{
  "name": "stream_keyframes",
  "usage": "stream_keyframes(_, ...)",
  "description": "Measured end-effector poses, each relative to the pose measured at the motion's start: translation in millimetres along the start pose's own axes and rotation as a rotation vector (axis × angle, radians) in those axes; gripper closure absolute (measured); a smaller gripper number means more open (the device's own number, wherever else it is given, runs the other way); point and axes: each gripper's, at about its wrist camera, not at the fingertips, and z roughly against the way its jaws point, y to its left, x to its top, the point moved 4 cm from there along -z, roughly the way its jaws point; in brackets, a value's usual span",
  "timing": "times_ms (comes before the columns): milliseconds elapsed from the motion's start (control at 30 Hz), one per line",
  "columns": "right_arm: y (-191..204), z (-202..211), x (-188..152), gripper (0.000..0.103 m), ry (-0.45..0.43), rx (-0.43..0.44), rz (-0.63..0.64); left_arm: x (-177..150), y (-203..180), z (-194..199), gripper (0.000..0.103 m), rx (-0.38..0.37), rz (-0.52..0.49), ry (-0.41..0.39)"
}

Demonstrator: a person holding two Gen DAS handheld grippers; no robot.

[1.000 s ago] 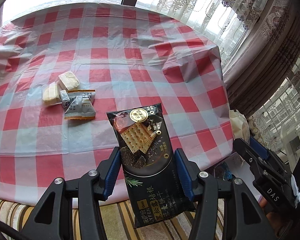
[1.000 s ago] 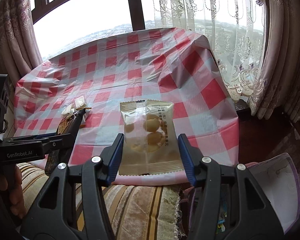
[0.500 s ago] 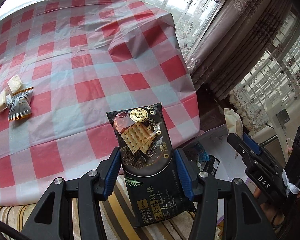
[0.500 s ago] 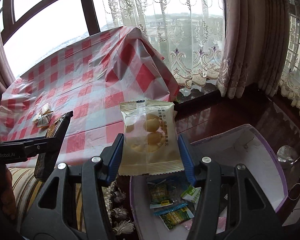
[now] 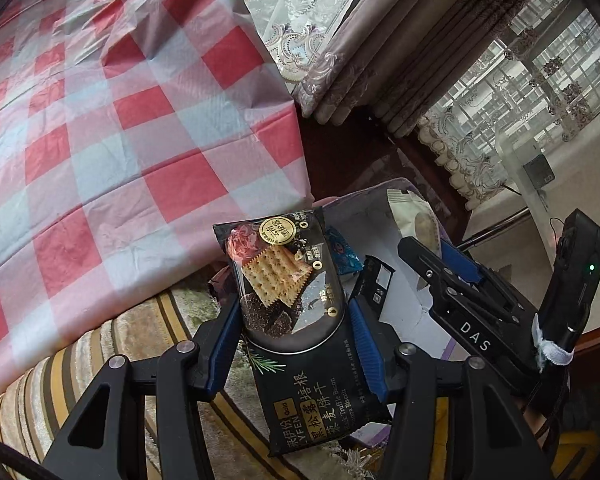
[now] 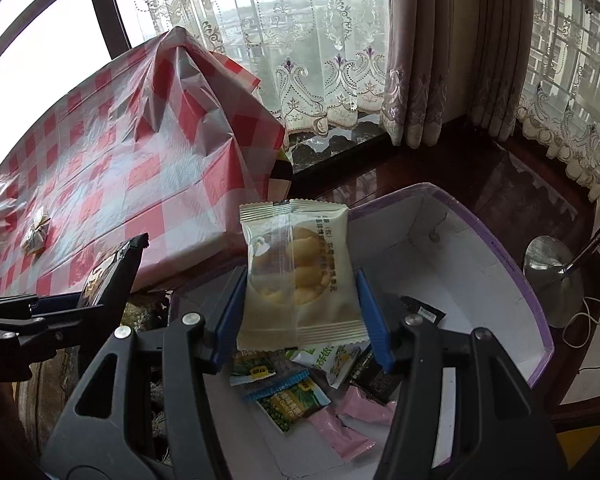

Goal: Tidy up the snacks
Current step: 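Carry both bags into the white box and open both tools, then move both open tools back to the snack pile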

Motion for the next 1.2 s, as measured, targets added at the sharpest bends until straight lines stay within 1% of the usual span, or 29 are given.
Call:
stream_keyframes(100, -6, -1, -2, 0.043, 0.008, -0.011, -0.012, -4, -10, -9, 0.048, -0.031, -0.007, 0.039)
stream_keyframes(200, -9, -2, -2, 0.042, 0.017, -0.026, -0.021, -7, -18, -14, 0.045, -0.082, -0.011, 0.067)
stream_keyframes(267, -9, -2, -1, 0.04, 0.017, -0.026, -0.025, -7, -16, -14, 0.04, -0.078, -0.002, 0.069)
stream_keyframes(467, -1, -1, -1, 0.039, 0.02, -0.014, -0.015, -6, -2, -9, 0.04, -0.07, 0.06, 0.062)
stream_keyframes(667, 10, 1, 2, 0.039, 0.021, 0.002, -0.005, -4, 4, -1, 0.04, -0.044, 0.063, 0.032)
stream_keyframes(833, 26, 0, 5, 0.039, 0.028, 0.019, 0.023, -1, 21, 7, 0.04, -0.012, 0.088, -0.009)
stream_keyframes(967, 46, -1, 7, 0.039, 0.032, 0.043, 0.052, 4, 41, 17, 0.04, 0.01, 0.122, -0.047)
stream_keyframes(1200, 91, -3, 10, 0.038, 0.04, 0.095, 0.121, 9, 83, 36, 0.04, 0.026, 0.211, -0.098)
